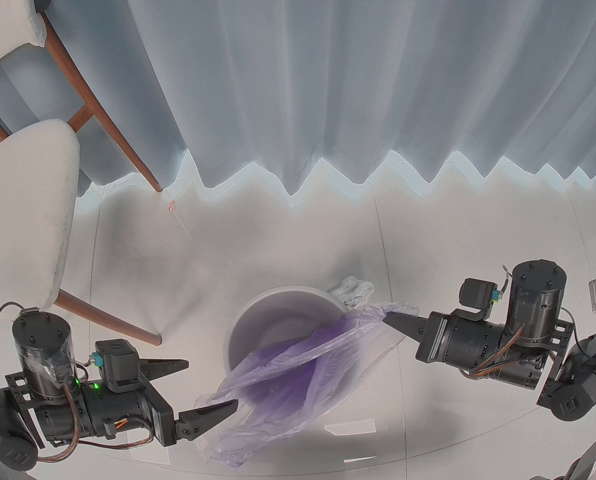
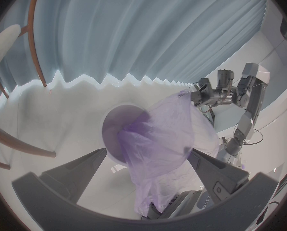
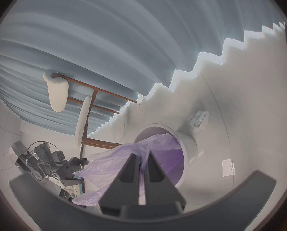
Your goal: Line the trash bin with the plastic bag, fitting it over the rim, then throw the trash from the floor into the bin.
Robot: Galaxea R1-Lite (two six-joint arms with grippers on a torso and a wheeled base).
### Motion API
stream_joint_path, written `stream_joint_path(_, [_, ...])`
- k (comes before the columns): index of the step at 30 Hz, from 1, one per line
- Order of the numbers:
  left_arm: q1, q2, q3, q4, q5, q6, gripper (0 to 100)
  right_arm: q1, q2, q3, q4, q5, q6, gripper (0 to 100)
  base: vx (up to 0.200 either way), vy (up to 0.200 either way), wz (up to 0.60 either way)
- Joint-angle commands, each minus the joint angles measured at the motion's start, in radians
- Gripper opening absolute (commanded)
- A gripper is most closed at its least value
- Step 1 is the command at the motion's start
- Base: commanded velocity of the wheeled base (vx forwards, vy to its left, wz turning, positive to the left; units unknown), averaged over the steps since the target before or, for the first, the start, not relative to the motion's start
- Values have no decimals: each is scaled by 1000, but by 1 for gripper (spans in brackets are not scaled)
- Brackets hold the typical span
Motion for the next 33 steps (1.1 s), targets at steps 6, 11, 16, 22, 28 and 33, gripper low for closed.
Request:
stream_joint_path(6, [13, 144, 1, -3, 19, 2, 100, 1, -17, 1, -5, -2, -15, 0, 0, 0, 0])
stream_joint_path(11, [14, 189, 7, -34, 21, 0, 100, 1, -25, 3, -22, -2, -12, 0, 0, 0, 0])
stream_joint_path(16, [13, 213, -1, -37, 22, -4, 100, 1, -20, 7, -22, -2, -12, 0, 0, 0, 0])
stream_joint_path(22, [14, 236, -9, -46, 22, -8, 0, 4, -14, 9, -25, -2, -14, 0, 0, 0, 0])
stream_joint_path(28, [8, 233, -65, -65, 38, -126, 0, 7, 57, 10, -83, 0, -11, 0, 0, 0, 0])
stream_joint_path(33, [2, 236, -170, -49, 133, -279, 0, 3, 201, 20, -344, -2, -4, 0, 0, 0, 0])
